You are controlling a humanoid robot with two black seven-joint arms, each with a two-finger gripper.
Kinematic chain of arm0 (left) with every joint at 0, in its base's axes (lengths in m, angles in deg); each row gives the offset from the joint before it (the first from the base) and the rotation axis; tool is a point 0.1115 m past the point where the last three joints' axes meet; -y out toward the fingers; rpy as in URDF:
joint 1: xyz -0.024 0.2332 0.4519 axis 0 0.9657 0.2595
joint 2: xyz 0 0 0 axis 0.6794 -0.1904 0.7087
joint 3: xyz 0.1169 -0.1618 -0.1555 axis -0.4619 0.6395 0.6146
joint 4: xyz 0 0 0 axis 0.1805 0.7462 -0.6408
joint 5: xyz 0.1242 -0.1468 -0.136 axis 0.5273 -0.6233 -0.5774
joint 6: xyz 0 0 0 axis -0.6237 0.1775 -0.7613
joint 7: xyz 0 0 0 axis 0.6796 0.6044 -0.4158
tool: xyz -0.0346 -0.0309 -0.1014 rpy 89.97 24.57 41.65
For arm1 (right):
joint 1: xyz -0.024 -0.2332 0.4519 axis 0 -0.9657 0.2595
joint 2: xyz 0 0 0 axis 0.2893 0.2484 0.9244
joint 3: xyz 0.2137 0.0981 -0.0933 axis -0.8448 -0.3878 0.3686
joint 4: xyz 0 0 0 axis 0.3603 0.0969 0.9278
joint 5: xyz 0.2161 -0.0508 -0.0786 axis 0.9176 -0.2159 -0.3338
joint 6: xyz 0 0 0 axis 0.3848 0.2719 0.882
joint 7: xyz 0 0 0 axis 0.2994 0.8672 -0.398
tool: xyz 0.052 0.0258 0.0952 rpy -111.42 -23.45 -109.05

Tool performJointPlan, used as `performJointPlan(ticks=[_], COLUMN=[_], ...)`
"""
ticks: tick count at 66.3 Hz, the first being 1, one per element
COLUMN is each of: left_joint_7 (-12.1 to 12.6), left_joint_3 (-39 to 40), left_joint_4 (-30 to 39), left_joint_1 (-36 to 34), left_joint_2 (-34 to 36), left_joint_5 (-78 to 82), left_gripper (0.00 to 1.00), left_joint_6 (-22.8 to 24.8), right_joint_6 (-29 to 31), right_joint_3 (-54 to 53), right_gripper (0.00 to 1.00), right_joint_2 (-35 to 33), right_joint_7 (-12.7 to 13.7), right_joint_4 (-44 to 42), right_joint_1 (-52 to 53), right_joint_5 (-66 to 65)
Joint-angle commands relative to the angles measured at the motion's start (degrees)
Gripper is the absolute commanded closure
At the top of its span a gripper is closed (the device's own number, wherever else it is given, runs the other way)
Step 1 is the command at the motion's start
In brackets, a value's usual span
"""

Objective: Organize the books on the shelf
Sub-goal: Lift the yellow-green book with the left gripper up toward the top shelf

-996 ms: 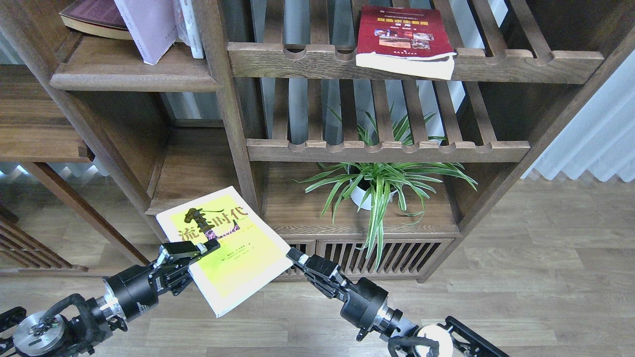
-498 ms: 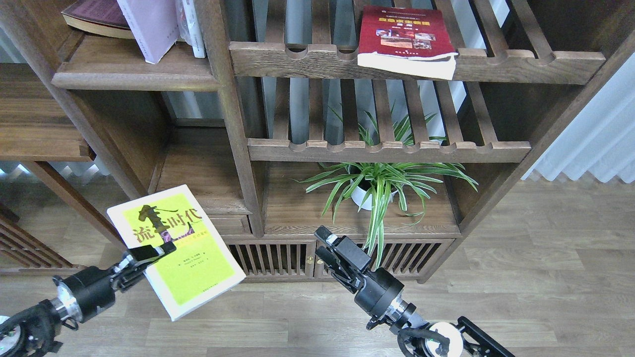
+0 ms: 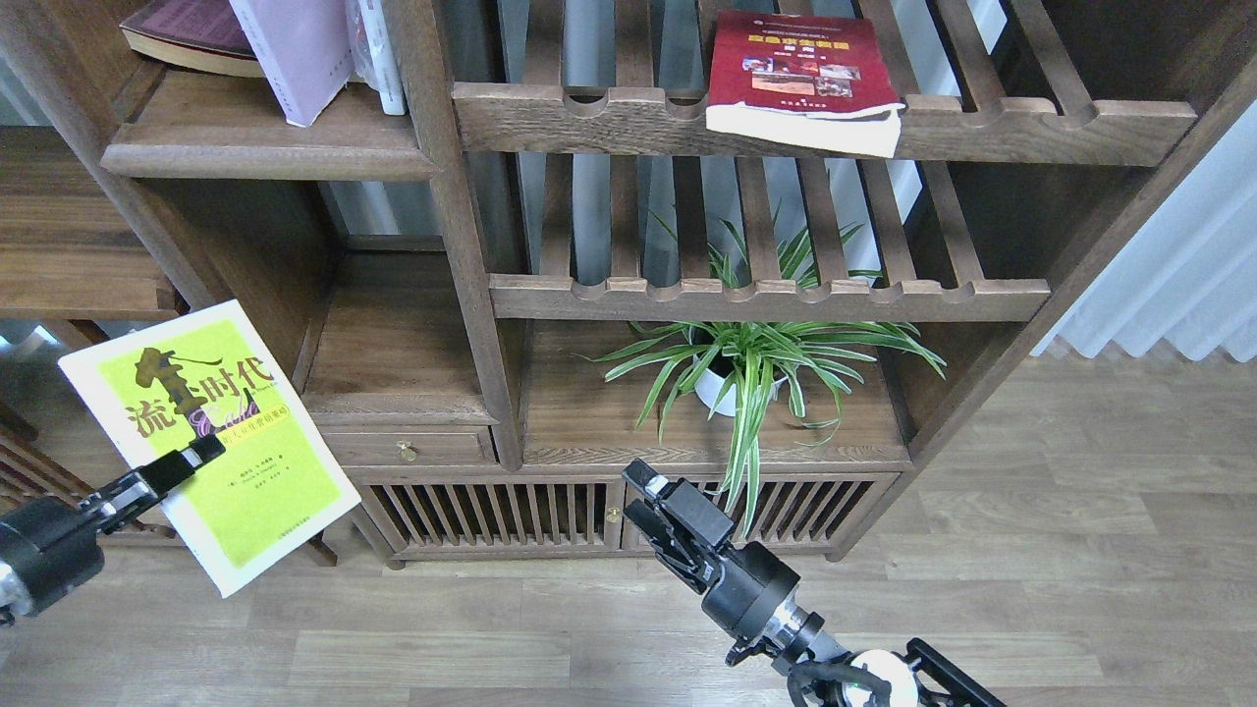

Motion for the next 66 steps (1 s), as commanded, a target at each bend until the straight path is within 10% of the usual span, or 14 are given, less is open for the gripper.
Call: performJointPlan(ticks=[1, 48, 66], left_joint_7=[1.7, 3.46, 4.52], left_joint_3=[5.07, 25.21, 22.75], left_joint_4=[0.95, 5.17, 4.99], left_joint_1=[0.43, 1.14, -13.45], left_joint_2=[0.18, 10.37, 16.61], left_joint_5=[-0.03, -3.9, -3.72], left_gripper=[0.97, 0.98, 0.98], left_joint_6=[0.0, 0.0, 0.0], right_joint_6=[0.0, 0.0, 0.0], right_joint_3=[0.03, 0.03, 0.03], right_gripper=[0.01, 0.01, 0.01], right_joint_2=[0.0, 0.0, 0.0], right_joint_7=[0.0, 0.0, 0.0], right_joint_4=[0.0, -0.36, -0.62], right_joint_1=[-0.07, 0.01, -0.07], right_joint_5=[0.0, 0.0, 0.0])
